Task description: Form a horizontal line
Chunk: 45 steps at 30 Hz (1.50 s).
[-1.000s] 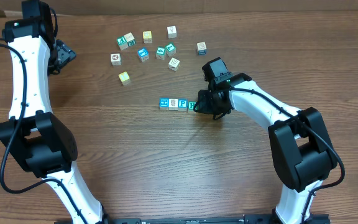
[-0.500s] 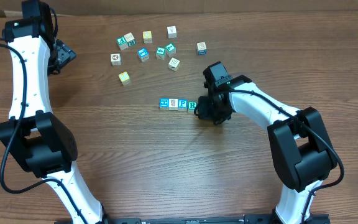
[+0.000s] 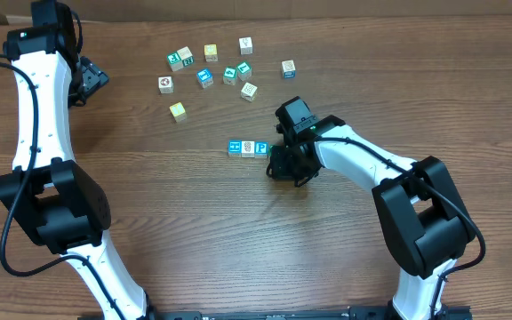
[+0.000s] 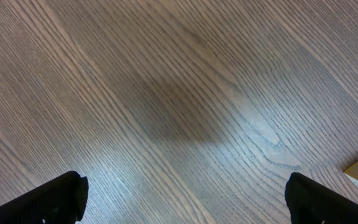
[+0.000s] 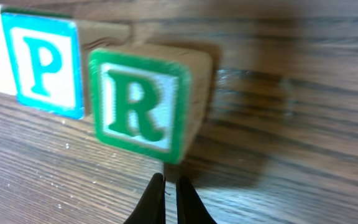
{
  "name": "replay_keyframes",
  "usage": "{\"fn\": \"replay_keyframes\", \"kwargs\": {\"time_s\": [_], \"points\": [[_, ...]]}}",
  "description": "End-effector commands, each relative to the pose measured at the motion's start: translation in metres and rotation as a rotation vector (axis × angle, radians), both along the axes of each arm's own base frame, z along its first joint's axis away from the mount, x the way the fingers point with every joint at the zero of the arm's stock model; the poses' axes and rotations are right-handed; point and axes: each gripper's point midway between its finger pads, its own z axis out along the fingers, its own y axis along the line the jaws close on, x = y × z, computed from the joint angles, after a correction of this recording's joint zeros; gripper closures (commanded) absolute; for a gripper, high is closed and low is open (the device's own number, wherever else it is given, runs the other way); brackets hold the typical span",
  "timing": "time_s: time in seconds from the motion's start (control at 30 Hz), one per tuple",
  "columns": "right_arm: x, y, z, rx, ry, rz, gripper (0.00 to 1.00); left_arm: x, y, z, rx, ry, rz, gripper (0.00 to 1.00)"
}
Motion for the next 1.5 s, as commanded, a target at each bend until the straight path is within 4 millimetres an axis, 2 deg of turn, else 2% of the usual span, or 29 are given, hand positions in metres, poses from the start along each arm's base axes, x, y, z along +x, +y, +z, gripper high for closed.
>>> {"fn": "replay_keyframes", "kwargs": {"time_s": [0.0, 0.8, 1.17, 1.47], "points": [[0.005, -0.002, 0.003, -0.004, -0.027, -0.007, 0.96, 0.001, -0.002, 0.006, 0.013, -0.008, -0.010, 0.00], [0.022, 0.008, 0.006, 0.036, -0.096, -0.011, 0.96, 0.001, -0.002, 0.006, 0.013, -0.008, -0.010, 0.00], [0.014, 0.004, 0.003, 0.019, -0.055, -0.032, 0.96, 0.001, -0.002, 0.006, 0.013, -0.008, -0.010, 0.00], [0.023, 0.008, 0.005, 0.037, -0.090, -0.033, 0.96, 0.001, -0.002, 0.006, 0.013, -0.008, -0.010, 0.00]]}}
